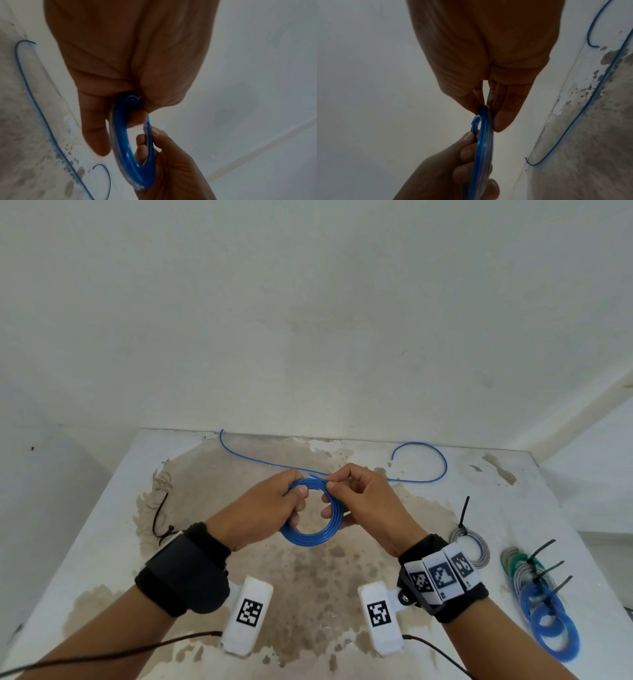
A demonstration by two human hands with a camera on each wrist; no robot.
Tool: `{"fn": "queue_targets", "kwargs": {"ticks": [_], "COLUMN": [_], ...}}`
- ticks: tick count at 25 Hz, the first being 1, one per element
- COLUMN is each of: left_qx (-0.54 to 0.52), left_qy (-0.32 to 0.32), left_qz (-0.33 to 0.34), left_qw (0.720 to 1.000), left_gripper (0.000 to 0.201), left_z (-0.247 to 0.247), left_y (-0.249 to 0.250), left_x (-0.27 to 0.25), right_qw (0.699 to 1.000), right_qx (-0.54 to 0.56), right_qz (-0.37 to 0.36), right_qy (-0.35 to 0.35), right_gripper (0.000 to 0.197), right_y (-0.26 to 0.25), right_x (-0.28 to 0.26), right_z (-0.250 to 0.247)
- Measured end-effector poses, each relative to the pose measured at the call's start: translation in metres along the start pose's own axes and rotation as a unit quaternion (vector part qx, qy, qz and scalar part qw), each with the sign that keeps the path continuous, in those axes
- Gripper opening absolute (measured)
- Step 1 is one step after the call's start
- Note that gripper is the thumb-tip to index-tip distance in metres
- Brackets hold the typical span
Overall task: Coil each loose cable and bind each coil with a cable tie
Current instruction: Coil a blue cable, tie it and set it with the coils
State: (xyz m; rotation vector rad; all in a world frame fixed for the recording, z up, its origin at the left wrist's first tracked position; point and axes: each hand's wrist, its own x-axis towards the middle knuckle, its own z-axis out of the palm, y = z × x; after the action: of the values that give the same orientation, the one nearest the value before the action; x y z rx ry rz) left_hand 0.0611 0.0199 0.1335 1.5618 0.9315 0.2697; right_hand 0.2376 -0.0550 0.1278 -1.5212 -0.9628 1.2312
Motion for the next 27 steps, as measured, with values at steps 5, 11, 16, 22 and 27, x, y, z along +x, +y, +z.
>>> {"fn": "queue_targets", "kwargs": {"ticks": [5,11,16,22,27], "left_qx": [-0.049,-0.008,-0.006,-0.022,-0.054], "left_qy": [0.087,0.195,0.214,0.234,0.215], "left_qz": [-0.018,0.016,0.014,0.021,0.025], "left_qw": [0.995,0.981,0.977,0.972,0.975], "left_gripper": [0.032,0.037,0.023,0.022,0.023], "left_z": [0.016,0.038,0.058,0.092,0.117], "left_y": [-0.003,-0.009,-0.007,0.0,0.01], "left_x": [0.0,-0.007,-0.013,-0.019,-0.02], "right_qw": [0.996,0.989,0.989,0.996,0.994], "right_qx": [-0.066,-0.12,-0.094,-0.025,0.109], "right_qz": [-0.05,-0.083,-0.106,-0.078,-0.026], "right_qy": [0.028,0.021,0.036,0.018,-0.016], "right_gripper": [0.01,0.006,0.007,0.008,0.019], "right_y": [0.007,0.011,0.025,0.036,0.04], "right_x": [-0.01,-0.022,-0.032,-0.053,-0.073], "right_z": [0.007,0.014,0.009,-0.016,-0.043]}}
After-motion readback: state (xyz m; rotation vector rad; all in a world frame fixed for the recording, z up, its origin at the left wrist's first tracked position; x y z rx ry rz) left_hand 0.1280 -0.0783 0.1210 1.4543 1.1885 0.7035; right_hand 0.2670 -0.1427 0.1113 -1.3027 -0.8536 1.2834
